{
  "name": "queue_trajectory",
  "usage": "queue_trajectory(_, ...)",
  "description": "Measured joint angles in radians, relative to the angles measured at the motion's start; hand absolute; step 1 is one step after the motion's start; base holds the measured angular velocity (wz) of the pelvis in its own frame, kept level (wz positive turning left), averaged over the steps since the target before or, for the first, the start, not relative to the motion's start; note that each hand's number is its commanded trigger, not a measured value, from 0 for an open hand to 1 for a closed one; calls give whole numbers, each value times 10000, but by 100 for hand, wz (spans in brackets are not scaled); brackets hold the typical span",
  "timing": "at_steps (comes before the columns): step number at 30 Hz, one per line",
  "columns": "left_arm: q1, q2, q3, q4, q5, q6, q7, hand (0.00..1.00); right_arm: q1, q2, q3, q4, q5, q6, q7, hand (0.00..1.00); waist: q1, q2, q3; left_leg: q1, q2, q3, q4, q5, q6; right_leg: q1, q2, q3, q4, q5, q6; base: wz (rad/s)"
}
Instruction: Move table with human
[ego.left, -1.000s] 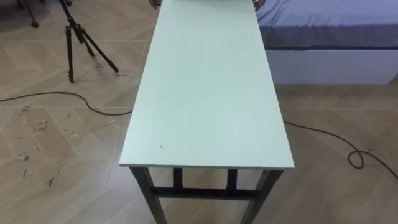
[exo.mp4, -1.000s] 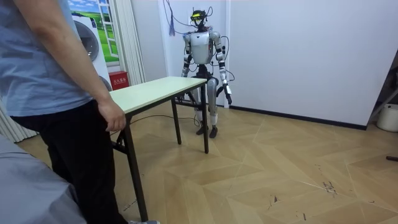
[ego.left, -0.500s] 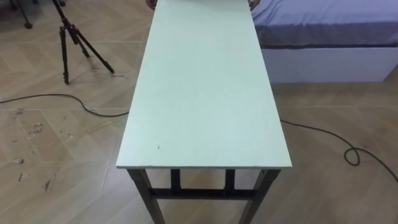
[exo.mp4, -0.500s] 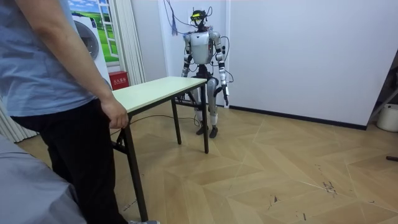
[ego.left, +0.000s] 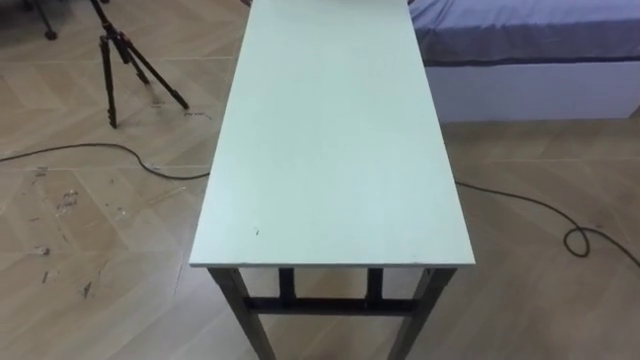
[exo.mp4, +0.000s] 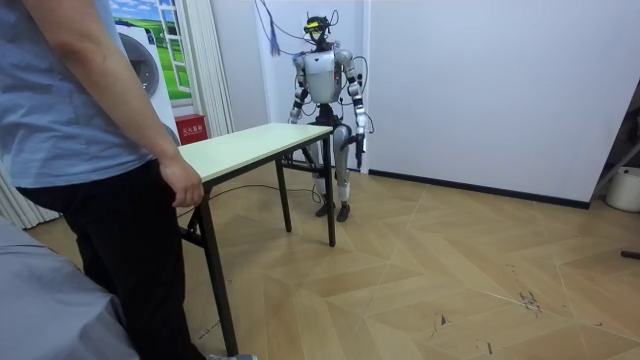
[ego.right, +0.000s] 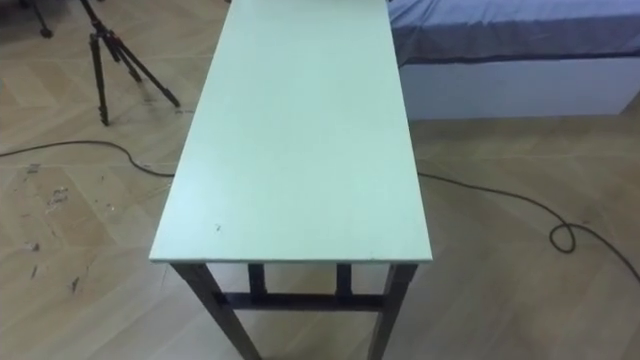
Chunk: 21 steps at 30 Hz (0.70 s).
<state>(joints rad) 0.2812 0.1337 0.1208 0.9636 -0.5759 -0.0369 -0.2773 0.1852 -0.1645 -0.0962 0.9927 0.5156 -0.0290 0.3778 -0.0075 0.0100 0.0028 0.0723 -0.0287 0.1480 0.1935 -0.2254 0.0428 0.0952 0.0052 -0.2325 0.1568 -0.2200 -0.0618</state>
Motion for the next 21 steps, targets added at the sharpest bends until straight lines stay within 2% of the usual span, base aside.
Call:
queue_trajectory(4, 277, -14, -798, -1359, -1144, 8, -545, 0, 504, 31, 588, -1225, 795, 111, 588, 0, 101, -20, -5, -233, 18, 36, 62, 0, -1, -119, -21, -145, 128, 0, 0, 11)
queue_trajectory(6, 628, -50, -1454, -2378, -1936, 7, -847, 0, 959, 50, 1047, -2341, 1508, 249, 930, 0, 159, -26, -3, -297, 34, 105, 59, 0, -1, -239, -20, -142, 163, 0, 0, 0)
queue_trajectory(9, 779, -49, -2307, -3108, -2603, 30, -1039, 0, 1256, 157, 1787, -3279, 2600, 355, 1360, 0, 171, -41, -7, -257, 37, 29, 60, -1, -1, -219, -20, -140, 198, 1, 0, 0)
queue_trajectory(10, 797, -49, -2433, -3244, -2615, 33, -1086, 0, 1291, 197, 1910, -3445, 2795, 389, 1430, 0, 171, -24, -13, -251, 37, 30, 60, -1, -1, -216, -20, -138, 205, 1, 0, 0)
queue_trajectory(12, 846, -151, -2636, -3825, -2817, 112, -1254, 0, 1359, 466, 2072, -4022, 3121, 520, 1627, 0, 168, -39, 58, -244, 47, 20, 59, -1, -1, -257, -21, -141, 308, 1, 0, 0)
queue_trajectory(15, 845, -293, -2749, -4407, -3331, 145, -1292, 0, 1304, 574, 2438, -4437, 3651, 528, 1733, 0, 179, -26, 73, -244, 44, 5, 60, -4, 5, -244, -28, -150, 341, 1, 0, 0)
queue_trajectory(19, 820, -282, -3106, -4739, -3874, 143, -1263, 0, 1305, 506, 2949, -4832, 4657, 521, 1757, 0, 219, 45, 85, -242, 58, -11, 99, -46, 75, -257, -28, -167, 466, 0, 0, 0)
queue_trajectory(21, 819, -234, -3370, -5080, -4180, 144, -1259, 0, 1295, 334, 3385, -5188, 5145, 514, 1775, 0, 249, 44, 99, -264, 60, -1, 124, -54, 88, -270, -29, -172, 478, 1, -1, 0)
